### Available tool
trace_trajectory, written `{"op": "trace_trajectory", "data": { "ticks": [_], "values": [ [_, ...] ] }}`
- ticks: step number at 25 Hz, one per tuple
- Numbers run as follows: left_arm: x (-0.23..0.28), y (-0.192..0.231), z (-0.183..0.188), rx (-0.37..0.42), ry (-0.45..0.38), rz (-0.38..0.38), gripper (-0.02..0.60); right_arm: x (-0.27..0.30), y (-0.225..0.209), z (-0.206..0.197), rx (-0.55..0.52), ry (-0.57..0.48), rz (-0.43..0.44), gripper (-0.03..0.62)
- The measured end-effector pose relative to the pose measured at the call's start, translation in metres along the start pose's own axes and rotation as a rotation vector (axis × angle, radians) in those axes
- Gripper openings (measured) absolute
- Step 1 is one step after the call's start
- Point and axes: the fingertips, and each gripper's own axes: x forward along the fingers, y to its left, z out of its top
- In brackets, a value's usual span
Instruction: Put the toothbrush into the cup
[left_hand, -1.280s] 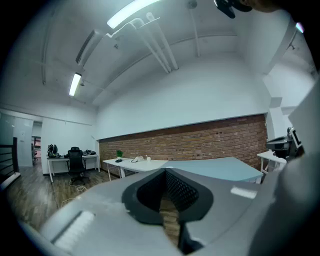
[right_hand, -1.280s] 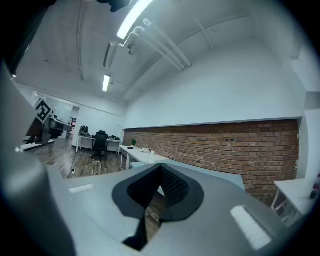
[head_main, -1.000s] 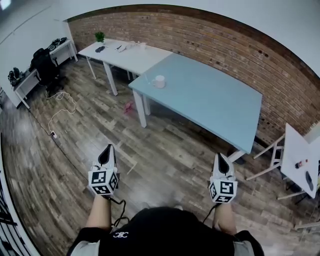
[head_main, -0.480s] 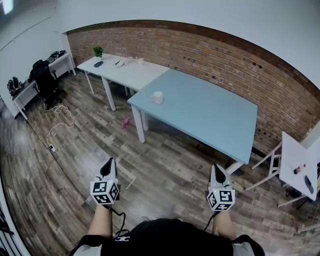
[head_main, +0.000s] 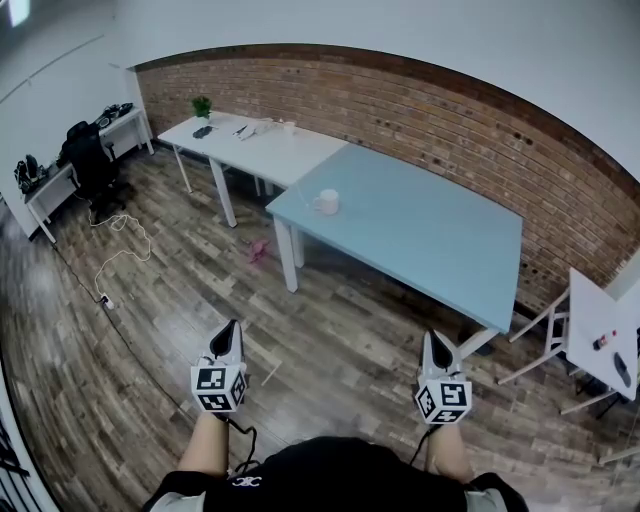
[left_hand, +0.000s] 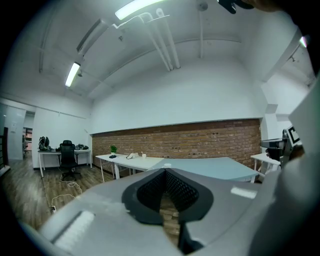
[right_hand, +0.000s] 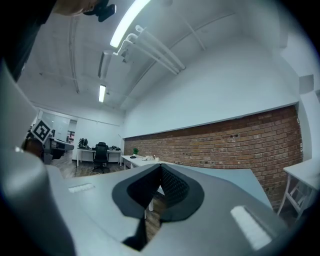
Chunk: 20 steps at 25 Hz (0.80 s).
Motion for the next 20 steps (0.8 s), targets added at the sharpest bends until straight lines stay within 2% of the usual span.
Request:
{"op": "trace_trajectory", "data": {
  "ticks": [3,7,10,16,20],
  "values": [
    [0.002,0.018,-0.001,0.011,-0.007,-0.019,0.007,0.006,0.019,0.0,-0.007,-0.004,-0.013,0.006],
    [0.004,0.04,-0.01,-0.031,-0.004,-0.061,0.006,0.011,0.047,-0.002,-0.006,-0.009,-0.031,0.006],
    [0.005,0.055,-0.023,-0.035,0.012,-0.065,0.006,0.016,0.064,-0.005,-0.005,-0.001,-0.03,0.006],
    [0.021,0.072,-0.036,-0.075,0.026,-0.072,0.007,0.036,0.076,-0.01,-0.017,0.012,-0.006,0.006],
    [0.041,0.073,-0.04,-0.067,0.039,-0.074,0.006,0.061,0.075,-0.014,-0.017,0.021,0.01,0.006]
  ]
}}
